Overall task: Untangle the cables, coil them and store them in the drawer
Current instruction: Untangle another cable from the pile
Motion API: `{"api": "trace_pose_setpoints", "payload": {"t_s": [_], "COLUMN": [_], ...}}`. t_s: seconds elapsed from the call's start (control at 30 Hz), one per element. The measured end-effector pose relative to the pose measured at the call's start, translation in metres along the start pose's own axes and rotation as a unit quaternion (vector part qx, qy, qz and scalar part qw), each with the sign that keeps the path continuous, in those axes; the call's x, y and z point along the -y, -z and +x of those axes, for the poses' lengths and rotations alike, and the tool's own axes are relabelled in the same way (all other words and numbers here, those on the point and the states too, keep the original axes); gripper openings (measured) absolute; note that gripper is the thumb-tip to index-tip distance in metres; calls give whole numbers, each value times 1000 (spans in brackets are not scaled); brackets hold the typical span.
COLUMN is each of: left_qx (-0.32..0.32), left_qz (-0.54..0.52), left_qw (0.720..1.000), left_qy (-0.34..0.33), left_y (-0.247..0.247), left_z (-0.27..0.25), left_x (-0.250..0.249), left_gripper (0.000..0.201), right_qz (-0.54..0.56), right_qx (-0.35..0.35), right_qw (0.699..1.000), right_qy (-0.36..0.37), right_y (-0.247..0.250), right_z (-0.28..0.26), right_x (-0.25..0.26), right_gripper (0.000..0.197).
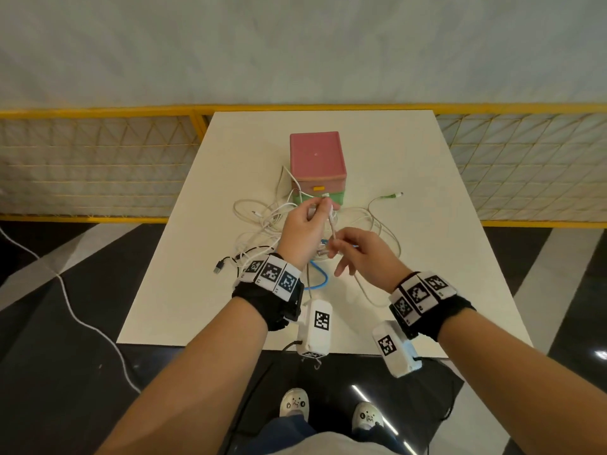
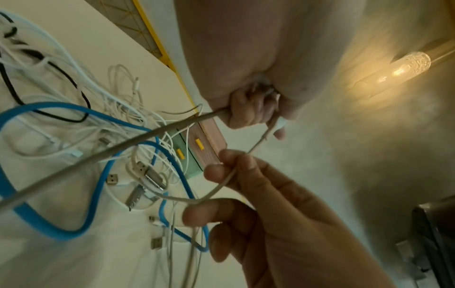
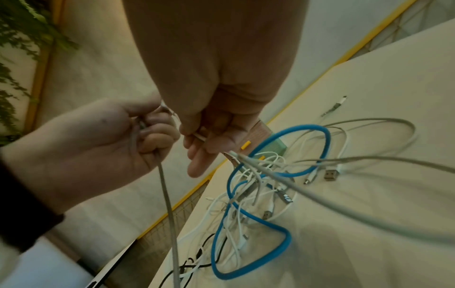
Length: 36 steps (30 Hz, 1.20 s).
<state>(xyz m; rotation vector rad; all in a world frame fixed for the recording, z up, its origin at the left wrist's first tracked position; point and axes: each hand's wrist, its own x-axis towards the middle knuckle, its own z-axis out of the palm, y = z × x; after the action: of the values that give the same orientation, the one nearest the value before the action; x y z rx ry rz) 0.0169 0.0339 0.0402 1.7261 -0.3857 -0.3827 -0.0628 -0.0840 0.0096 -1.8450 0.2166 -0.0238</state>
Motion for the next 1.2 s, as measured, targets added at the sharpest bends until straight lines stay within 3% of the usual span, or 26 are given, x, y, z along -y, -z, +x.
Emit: {"api": "trace_pose_setpoints", "payload": {"t_s": [0.1, 0.23, 0.43, 0.7, 0.83, 0.9, 1.0, 1.1, 1.2], "left_qx": [25, -5, -2, 23, 27, 45, 90, 140, 103], "left_qz": [-6, -31, -254, -265, -166, -43, 81, 99, 80], "left_qw": [1000, 999, 966, 958, 979, 991, 990, 985, 991], "left_qy": [10, -33, -51, -111, -118, -122, -76, -11, -30], "left_y": [-6, -3, 22, 49, 63, 60, 45, 30, 30], "left_z": [4, 14, 21, 3, 3, 3, 4, 2, 4], "left_x": [-6, -17, -63, -110, -118, -111, -93, -79, -78], "left_gripper": [34, 36, 29, 28, 50, 44, 35, 41, 38], "right_qz": [16, 36, 42, -10, 31, 47, -59, -159, -184], "right_qx": [32, 58, 60, 24, -62, -101, -117, -117, -128], "right_qw": [999, 998, 997, 999, 997, 994, 985, 958, 951], "right_qy": [21, 11, -29, -46, -27, 11, 112, 210, 214], "right_y": [-3, -4, 9, 25, 48, 56, 57, 54, 61], "right_z": [-4, -5, 2, 35, 41, 44, 47, 46, 45], "right_x": [8, 5, -21, -8, 14, 33, 61, 85, 84], "right_gripper": [19, 24, 28, 26, 19, 12, 7, 13, 17]}}
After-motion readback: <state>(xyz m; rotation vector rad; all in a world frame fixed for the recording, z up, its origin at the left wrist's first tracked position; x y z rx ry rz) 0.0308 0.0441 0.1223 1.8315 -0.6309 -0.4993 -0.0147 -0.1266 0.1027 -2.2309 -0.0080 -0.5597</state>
